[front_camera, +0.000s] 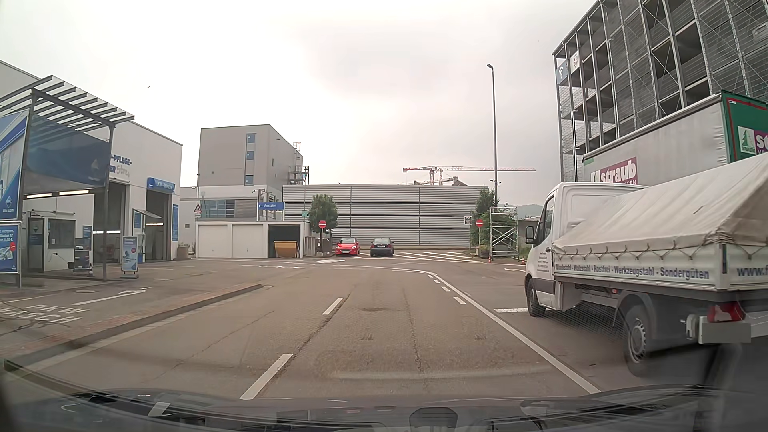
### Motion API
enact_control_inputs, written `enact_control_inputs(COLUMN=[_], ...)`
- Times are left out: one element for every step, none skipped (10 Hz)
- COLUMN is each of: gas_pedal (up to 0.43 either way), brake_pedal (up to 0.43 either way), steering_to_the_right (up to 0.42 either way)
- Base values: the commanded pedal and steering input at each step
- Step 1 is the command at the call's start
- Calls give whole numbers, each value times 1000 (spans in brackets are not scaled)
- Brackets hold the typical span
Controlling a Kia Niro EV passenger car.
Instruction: Follow the waypoints while adhering to traffic rules and regulations
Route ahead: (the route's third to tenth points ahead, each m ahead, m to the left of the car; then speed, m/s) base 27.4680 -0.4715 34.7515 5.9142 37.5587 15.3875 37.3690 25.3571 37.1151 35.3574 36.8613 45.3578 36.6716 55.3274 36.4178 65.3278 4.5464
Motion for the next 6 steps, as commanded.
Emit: enact_control_inputs(gas_pedal=[59,59,59,59,59,59], brake_pedal=[0,0,0,0,0,0], steering_to_the_right=[4,6,7,5,0,-1])
